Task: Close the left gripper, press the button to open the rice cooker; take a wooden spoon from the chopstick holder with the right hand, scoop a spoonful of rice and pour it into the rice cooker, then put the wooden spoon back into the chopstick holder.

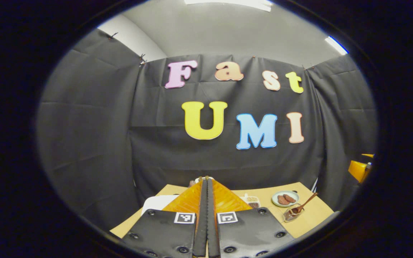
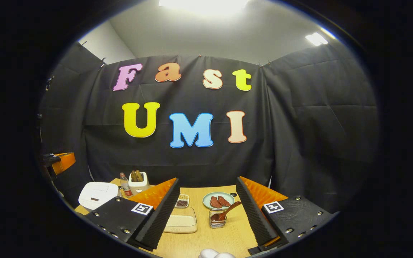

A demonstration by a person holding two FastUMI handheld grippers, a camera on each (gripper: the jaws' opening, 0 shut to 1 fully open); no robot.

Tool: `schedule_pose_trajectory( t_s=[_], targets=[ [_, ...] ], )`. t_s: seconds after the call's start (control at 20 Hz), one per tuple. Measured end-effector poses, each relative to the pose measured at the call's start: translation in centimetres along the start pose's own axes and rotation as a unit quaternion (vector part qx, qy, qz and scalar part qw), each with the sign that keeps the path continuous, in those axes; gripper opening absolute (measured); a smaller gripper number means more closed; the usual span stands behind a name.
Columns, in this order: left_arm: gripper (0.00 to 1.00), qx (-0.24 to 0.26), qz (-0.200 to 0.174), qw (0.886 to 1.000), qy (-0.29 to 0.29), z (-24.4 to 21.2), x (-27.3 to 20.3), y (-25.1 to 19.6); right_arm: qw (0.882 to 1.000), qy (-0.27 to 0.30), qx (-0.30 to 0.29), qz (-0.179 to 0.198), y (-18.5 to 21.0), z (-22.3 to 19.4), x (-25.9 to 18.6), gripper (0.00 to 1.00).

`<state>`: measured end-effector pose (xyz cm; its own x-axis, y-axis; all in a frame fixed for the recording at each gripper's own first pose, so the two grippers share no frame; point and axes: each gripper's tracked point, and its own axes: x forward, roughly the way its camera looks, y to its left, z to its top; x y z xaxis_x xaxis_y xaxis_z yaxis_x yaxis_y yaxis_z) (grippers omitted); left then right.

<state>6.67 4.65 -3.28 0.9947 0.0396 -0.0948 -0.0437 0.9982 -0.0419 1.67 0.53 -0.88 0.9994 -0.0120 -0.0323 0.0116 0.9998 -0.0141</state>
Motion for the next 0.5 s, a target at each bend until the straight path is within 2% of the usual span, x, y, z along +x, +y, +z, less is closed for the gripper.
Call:
schedule_pose_trajectory(
  t_s=[0.3,0.4,0.5],
  targets=[
    [0.09,-0.013,0.057,0.996,0.064,-6.8,5.3,6.1,1.0,0.015,-0.019,-0.003,0.5,-1.0,0.4,0.96],
    [0.09,-0.011,0.076,0.993,0.088,-9.8,7.1,7.6,0.999,0.026,-0.023,-0.001,0.8,-1.7,0.5,0.96],
    [0.08,-0.035,0.08,0.987,0.133,-13.7,8.3,8.3,0.999,0.037,-0.032,0.0,1.2,-2.5,0.6,0.96]
  ],
)
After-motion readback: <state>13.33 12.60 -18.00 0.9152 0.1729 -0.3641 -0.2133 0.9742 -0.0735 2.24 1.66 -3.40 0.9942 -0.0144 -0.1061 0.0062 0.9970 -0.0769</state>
